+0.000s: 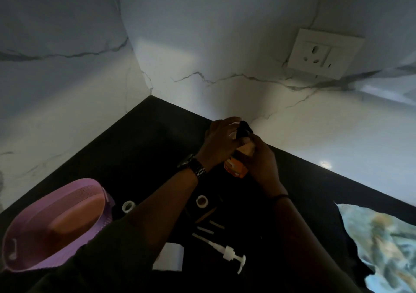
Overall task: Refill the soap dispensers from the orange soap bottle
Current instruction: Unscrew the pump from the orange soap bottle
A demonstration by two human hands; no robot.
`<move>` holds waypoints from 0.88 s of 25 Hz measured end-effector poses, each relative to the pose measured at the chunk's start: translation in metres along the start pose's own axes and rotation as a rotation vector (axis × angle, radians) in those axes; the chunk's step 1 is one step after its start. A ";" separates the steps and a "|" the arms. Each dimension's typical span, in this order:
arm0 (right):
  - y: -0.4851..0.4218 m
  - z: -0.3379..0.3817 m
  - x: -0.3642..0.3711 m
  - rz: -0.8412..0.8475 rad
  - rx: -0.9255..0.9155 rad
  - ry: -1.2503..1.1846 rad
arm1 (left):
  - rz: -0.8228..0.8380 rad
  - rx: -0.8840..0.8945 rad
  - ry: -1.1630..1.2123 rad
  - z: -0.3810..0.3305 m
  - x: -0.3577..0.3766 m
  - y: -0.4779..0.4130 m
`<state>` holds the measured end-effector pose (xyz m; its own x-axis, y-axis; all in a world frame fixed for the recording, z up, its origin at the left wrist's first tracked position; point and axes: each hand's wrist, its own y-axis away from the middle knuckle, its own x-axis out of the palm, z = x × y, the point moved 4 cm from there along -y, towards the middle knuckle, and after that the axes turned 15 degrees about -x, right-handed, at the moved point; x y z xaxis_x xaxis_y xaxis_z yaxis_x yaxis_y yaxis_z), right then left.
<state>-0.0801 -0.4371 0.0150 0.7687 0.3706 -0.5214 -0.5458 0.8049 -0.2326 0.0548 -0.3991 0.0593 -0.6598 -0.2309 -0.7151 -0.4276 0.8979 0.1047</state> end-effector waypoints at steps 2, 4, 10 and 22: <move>0.007 -0.001 0.004 -0.028 -0.008 0.052 | -0.063 0.014 -0.038 0.009 0.000 0.002; 0.013 0.006 0.008 -0.054 -0.034 0.094 | -0.134 -0.047 -0.046 0.015 0.000 0.007; 0.038 0.045 0.004 -0.119 -0.095 0.104 | -0.019 -0.017 0.079 0.019 -0.012 0.043; 0.088 0.210 0.032 -0.087 -0.422 0.020 | -0.417 0.110 0.337 0.030 -0.159 0.193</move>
<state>-0.0333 -0.2568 0.1506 0.8134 0.2970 -0.5002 -0.5711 0.5710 -0.5898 0.0960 -0.1782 0.1725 -0.6174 -0.6664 -0.4179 -0.6397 0.7346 -0.2262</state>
